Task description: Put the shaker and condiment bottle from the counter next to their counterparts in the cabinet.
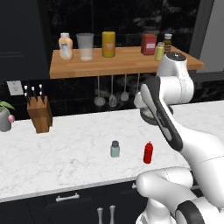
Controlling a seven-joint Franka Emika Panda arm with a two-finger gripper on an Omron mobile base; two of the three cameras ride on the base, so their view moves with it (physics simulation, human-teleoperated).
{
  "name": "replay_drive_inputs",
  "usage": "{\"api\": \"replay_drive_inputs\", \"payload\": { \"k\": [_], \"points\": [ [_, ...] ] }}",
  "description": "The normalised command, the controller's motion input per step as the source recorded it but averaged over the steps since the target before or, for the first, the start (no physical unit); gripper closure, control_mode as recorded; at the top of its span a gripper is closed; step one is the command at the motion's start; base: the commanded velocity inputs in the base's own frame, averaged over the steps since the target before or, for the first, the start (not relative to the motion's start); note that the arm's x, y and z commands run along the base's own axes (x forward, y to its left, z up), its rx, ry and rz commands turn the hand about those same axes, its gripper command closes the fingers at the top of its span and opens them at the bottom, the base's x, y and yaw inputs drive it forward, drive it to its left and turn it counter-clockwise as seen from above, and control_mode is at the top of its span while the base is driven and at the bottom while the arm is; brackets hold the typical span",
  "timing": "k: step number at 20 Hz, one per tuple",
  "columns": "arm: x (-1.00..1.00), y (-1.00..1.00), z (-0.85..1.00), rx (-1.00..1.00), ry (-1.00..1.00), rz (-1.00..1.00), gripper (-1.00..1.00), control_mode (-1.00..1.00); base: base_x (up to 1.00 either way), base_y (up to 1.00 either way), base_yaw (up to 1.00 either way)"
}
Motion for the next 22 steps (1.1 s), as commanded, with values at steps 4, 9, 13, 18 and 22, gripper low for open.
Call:
{"api": "replay_drive_inputs", "payload": {
  "k": [4, 9, 13, 18, 22],
  "points": [
    [-0.56, -0.14, -0.08, 0.01, -0.11, 0.0, -1.0, -1.0, 0.0, 0.0, 0.0],
    [-0.55, -0.31, -0.25, 0.0, -0.08, 0.0, -1.0, -1.0, 0.0, 0.0, 0.0],
    [-0.22, -0.39, -0.43, 0.02, 0.0, 0.04, -1.0, -1.0, 0.0, 0.0, 0.0],
    [0.0, -0.42, -0.15, 0.06, 0.0, 0.11, -1.0, -1.0, 0.0, 0.0, 0.0],
    [0.0, -0.34, -0.26, 0.0, -0.07, 0.26, -1.0, -1.0, 0.0, 0.0, 0.0]
  ]
}}
